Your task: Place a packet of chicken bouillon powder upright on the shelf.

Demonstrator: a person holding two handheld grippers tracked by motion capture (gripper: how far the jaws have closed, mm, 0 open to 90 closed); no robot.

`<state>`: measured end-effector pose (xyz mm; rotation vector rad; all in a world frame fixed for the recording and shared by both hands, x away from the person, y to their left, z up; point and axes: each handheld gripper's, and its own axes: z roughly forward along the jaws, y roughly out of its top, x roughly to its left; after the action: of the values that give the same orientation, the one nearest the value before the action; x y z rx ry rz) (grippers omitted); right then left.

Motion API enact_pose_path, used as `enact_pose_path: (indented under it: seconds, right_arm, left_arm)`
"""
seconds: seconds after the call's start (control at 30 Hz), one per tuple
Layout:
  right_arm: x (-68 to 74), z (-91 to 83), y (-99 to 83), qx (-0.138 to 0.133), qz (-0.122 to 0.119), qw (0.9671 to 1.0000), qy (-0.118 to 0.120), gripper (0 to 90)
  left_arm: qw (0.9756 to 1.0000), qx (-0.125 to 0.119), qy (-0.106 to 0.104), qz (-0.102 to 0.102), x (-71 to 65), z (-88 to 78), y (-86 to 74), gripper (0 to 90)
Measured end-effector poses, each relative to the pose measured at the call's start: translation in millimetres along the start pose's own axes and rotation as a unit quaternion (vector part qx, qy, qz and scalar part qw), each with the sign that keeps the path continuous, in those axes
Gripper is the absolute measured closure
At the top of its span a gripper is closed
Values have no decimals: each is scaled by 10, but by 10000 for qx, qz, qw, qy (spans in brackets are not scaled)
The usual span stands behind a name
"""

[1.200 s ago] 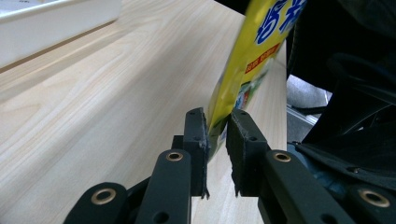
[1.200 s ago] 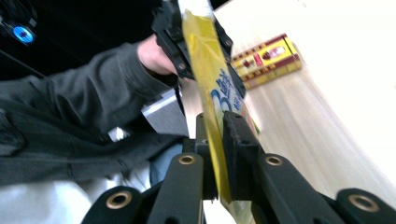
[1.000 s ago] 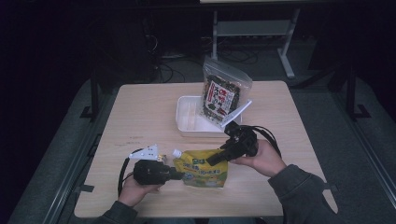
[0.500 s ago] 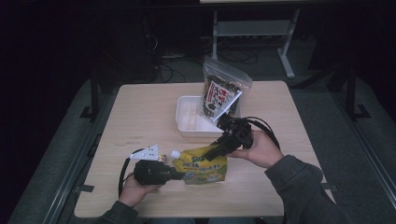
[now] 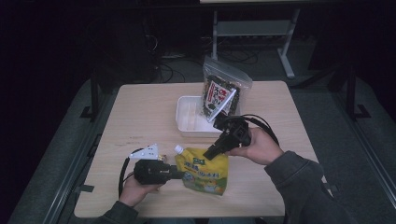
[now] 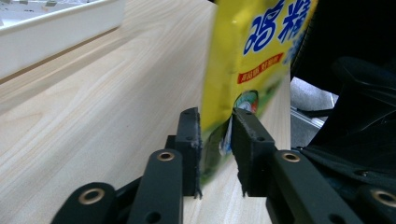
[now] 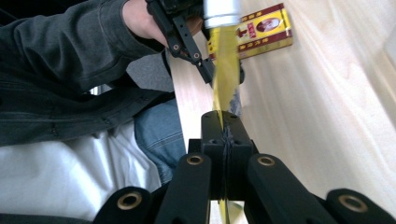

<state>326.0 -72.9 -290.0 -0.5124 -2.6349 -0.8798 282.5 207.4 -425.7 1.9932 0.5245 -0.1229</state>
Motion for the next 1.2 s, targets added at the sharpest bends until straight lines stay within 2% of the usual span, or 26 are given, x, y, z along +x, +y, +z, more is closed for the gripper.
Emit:
enact_pose_path:
  seconds: [0.13,0.3,0.53,0.63,0.67,0.7,0.9,1.2]
  right_arm:
    - [-9,14,-12,-93,108,9996,245,895]
    - [-14,1,-20,-298,205,9983,449,897]
    - [-54,-95,-24,-758,431,9946,556,897]
    - [-98,-137,-20,-1033,537,9912,635,897]
    - [-122,-169,-15,-1253,615,9877,706,897]
    - [-122,-169,-15,-1253,615,9877,706,897]
    - [-165,-264,35,-1633,733,9821,581,897]
    - [-266,-397,137,-2113,991,9714,440,897]
  left_arm:
    - [9999,-66,132,33,-6,-38,16,670]
    - [9991,-200,367,41,1,-143,21,543]
    - [9967,-192,786,17,25,-257,2,445]
    - [9958,-181,898,-26,45,-282,-18,416]
    - [9956,-176,922,-45,53,-288,-24,393]
    - [9951,-176,972,-71,58,-291,-30,393]
    - [9928,-118,1184,-115,79,-310,-59,335]
    - [9912,-117,1304,-174,96,-344,-72,299]
